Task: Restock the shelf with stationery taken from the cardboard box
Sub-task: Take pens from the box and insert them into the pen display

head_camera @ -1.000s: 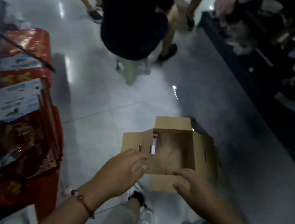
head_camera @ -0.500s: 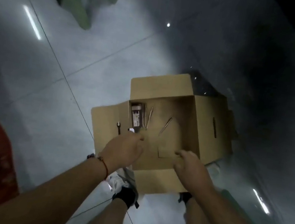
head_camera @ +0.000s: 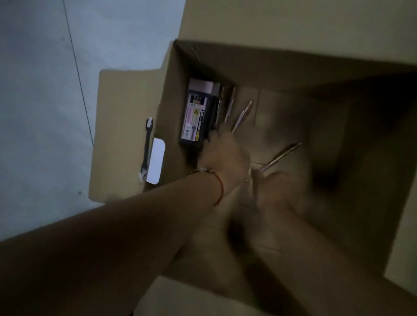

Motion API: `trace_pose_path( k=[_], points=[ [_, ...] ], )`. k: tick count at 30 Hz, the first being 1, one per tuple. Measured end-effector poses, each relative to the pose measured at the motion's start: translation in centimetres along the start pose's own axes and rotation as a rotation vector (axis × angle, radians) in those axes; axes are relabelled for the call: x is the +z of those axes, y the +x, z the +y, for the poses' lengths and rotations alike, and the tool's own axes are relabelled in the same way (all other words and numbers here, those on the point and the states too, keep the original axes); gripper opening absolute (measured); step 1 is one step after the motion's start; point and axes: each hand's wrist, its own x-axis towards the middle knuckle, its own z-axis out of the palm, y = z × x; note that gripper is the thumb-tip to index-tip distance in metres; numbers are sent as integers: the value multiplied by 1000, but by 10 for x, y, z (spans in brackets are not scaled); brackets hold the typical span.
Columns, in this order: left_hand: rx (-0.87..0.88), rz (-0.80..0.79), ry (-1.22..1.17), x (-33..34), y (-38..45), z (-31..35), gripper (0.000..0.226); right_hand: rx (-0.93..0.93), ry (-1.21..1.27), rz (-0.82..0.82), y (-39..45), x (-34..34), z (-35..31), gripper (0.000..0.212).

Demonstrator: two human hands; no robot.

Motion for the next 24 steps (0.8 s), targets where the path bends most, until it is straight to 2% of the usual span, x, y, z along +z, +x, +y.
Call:
trace_pose_path(
  k=[4, 8, 11, 14, 17, 20, 24],
  points=[
    [-136, 149, 2, 27, 18, 14, 75, 9, 64, -19, 24, 7, 1, 31],
    [-84, 236, 7, 37, 34, 6, 68, 2, 144, -54, 24, 0, 6, 23],
    [-55, 164, -95, 31, 44, 2, 41, 24, 220, -39, 23, -8, 14, 29],
    [46, 63, 160, 26, 45, 4, 24, 29, 249, 1, 21, -11, 21, 41],
    [177, -37, 342, 32, 37, 5, 29, 58, 353, -45, 21, -11, 32, 49],
    [167, -198, 121, 31, 10, -3, 27, 93, 425, -101, -2, -28, 25, 37],
    [-4, -383, -522, 0, -53, -5, 15, 7, 531, -154, -59, -70, 13, 23]
  ],
)
